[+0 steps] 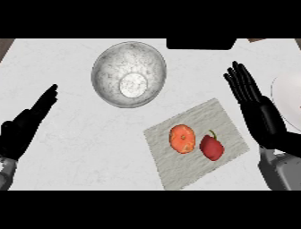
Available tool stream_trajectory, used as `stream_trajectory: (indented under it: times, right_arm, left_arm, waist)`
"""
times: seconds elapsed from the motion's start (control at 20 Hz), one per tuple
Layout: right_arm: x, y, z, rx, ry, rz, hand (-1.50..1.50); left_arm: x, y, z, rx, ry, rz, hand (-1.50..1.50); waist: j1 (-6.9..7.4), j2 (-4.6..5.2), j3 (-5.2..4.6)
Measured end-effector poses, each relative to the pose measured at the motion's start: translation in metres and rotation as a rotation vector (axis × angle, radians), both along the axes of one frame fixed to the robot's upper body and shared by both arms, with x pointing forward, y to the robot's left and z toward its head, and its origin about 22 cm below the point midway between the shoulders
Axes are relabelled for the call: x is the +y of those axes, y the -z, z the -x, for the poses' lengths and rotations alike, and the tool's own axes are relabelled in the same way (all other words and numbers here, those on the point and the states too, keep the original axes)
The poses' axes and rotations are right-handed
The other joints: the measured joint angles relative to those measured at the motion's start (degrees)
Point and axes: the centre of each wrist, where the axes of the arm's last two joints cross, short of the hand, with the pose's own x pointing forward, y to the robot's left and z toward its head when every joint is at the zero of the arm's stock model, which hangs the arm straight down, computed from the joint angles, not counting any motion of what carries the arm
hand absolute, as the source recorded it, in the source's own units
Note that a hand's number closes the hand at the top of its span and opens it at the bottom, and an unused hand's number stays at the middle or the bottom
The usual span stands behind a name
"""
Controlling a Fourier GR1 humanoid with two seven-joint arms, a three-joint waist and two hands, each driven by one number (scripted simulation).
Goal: Pick the squash from the placemat and place it in the bowl
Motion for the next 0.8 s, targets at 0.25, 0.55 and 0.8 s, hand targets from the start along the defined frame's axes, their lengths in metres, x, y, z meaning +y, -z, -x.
stream_trajectory:
  times: [0.25,0.55,0.8]
  right_arm:
    - [0.021,0.005,-0.016,0.066,-0.362,-0.038,1.5]
    - [-0.002,0.016,-0.051,0.075,-0.453,-0.016,-1.5]
    - [-0.025,0.011,-0.071,0.008,-0.621,-0.002,-1.5]
  left_arm:
    - [-0.009,-0.021,-0.018,-0.119,-0.032,0.02,0.0]
    - [-0.032,-0.035,-0.031,-0.236,-0.081,0.084,0.0]
    - [-0.038,-0.042,-0.035,-0.257,-0.105,0.096,0.0]
  waist:
    - [2.75,-0.08,0.13]
    - [4.29,0.52,0.23]
    - [4.19,0.41,0.31]
